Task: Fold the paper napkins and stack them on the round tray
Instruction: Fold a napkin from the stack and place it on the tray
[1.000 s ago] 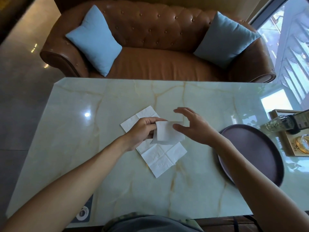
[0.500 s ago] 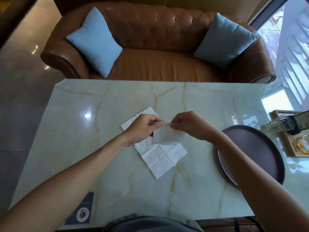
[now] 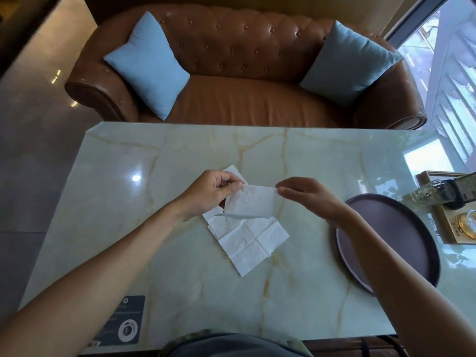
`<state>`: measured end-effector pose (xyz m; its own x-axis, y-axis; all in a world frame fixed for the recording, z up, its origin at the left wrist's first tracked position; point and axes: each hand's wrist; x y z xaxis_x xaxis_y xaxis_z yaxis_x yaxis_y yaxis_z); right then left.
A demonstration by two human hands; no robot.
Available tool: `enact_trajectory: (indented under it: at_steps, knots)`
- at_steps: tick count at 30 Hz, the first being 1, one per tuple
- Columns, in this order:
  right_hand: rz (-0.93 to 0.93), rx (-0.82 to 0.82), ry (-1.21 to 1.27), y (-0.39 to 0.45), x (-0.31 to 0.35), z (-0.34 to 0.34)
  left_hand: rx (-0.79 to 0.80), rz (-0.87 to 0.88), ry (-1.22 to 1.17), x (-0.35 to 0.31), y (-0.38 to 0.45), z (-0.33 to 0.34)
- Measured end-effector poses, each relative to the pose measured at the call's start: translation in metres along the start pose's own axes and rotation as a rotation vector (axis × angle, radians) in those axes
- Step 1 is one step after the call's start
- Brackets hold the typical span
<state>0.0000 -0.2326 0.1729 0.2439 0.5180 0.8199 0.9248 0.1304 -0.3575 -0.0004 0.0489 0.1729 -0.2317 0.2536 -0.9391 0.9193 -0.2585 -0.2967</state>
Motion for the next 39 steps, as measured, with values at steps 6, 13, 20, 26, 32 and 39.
enact_trajectory:
  at_steps: [6,13,20,26,32,39]
  knots:
    - [0.049,0.219,0.383,-0.004,0.006,0.036,-0.041,-0.054,-0.169,-0.005,0.002,0.005]
    - [0.061,0.109,0.451,0.001,0.008,0.042,0.012,-0.186,-0.226,0.016,-0.007,0.01]
    - [0.132,-0.135,0.386,0.001,0.005,0.053,-0.171,-0.091,-0.102,0.027,-0.007,0.017]
    - [0.114,-0.234,0.346,-0.005,0.01,0.058,-0.204,0.016,0.047,0.029,-0.004,0.021]
    - [0.041,-0.19,0.212,-0.007,0.008,0.054,-0.18,0.001,0.113,0.031,-0.008,0.021]
    - [-0.038,-0.16,0.022,-0.008,0.007,0.055,-0.276,0.057,0.144,0.038,-0.004,0.022]
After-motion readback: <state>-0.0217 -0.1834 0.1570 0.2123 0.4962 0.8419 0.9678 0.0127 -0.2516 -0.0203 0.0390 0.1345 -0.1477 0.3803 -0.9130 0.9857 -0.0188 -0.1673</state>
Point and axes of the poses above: each hand's wrist, its own y-axis towards the middle knuckle, its own z-axis out of the palm, x = y × z, and after that the axes turned 7 degrees about -x, right-handed
